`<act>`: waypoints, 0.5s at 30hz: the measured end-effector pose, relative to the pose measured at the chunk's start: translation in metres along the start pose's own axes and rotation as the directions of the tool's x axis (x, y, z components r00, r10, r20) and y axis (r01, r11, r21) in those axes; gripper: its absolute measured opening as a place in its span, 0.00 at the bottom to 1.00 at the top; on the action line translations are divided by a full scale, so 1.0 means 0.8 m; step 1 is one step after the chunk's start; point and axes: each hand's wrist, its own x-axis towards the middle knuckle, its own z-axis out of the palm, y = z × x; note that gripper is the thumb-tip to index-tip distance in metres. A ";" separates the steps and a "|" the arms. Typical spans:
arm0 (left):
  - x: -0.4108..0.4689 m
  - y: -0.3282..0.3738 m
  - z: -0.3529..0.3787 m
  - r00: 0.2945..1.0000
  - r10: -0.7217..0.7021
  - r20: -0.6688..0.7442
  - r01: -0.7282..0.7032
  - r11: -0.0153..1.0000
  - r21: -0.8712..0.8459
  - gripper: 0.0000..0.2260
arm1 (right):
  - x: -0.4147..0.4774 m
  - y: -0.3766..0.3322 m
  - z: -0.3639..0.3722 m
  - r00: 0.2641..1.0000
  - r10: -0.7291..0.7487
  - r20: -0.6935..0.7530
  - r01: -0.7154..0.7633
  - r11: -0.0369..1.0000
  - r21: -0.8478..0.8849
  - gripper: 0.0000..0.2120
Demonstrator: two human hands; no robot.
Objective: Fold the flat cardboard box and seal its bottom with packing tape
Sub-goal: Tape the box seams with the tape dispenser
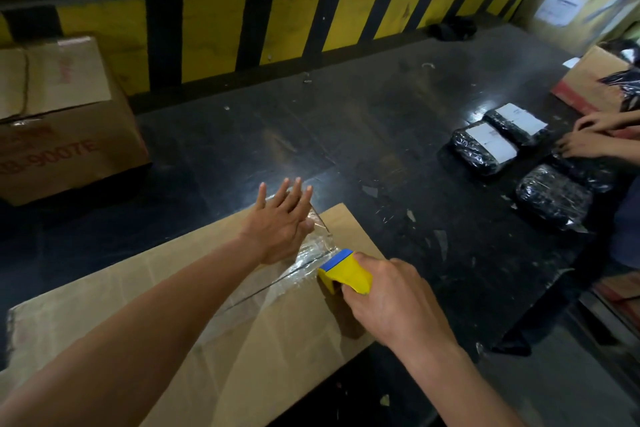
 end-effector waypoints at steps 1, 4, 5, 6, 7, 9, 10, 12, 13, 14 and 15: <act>-0.002 0.008 -0.003 0.999 -0.011 -0.033 0.010 1.000 -0.013 0.31 | 0.000 0.002 0.001 1.000 0.001 0.004 -0.001 1.000 0.005 0.24; -0.016 0.038 0.003 0.998 0.033 -0.050 -0.036 0.998 -0.050 0.36 | -0.003 0.006 0.003 1.000 -0.011 0.004 0.011 1.000 0.008 0.25; -0.020 0.044 0.010 0.998 0.041 -0.037 -0.043 0.997 -0.057 0.37 | -0.003 0.006 0.003 1.000 -0.019 -0.002 0.019 1.000 0.012 0.26; -0.023 0.046 0.015 0.999 0.037 -0.032 -0.039 0.997 -0.062 0.39 | -0.002 0.005 0.003 1.000 -0.023 -0.004 0.023 1.000 0.015 0.27; -0.025 0.045 0.018 0.999 0.032 -0.036 -0.034 0.998 -0.059 0.40 | -0.001 0.004 0.002 1.000 -0.026 -0.008 0.026 0.999 0.020 0.27; -0.023 0.041 0.021 0.999 0.034 -0.041 -0.036 0.999 -0.036 0.41 | 0.002 0.004 0.000 1.000 -0.029 -0.007 0.029 0.999 0.033 0.27; -0.023 0.040 0.021 0.999 0.038 -0.038 -0.039 0.999 -0.029 0.40 | 0.001 0.003 0.000 1.000 -0.025 0.002 0.025 0.999 0.044 0.26; -0.024 0.041 0.019 0.999 0.032 -0.045 -0.033 0.999 -0.021 0.42 | -0.007 0.006 -0.001 0.999 -0.031 0.011 0.030 0.998 0.061 0.25; -0.024 0.042 0.017 0.999 0.027 -0.043 -0.027 0.999 -0.019 0.44 | -0.012 0.011 -0.004 0.999 -0.032 0.008 0.031 0.997 0.066 0.25; -0.024 0.042 0.016 0.999 0.022 -0.036 -0.023 0.999 -0.029 0.46 | -0.019 0.017 -0.006 1.000 -0.024 0.006 0.024 0.997 0.076 0.26; -0.024 0.042 0.015 0.999 0.021 -0.031 -0.022 0.999 -0.042 0.46 | -0.026 0.022 -0.009 1.000 -0.013 0.001 0.013 0.995 0.099 0.27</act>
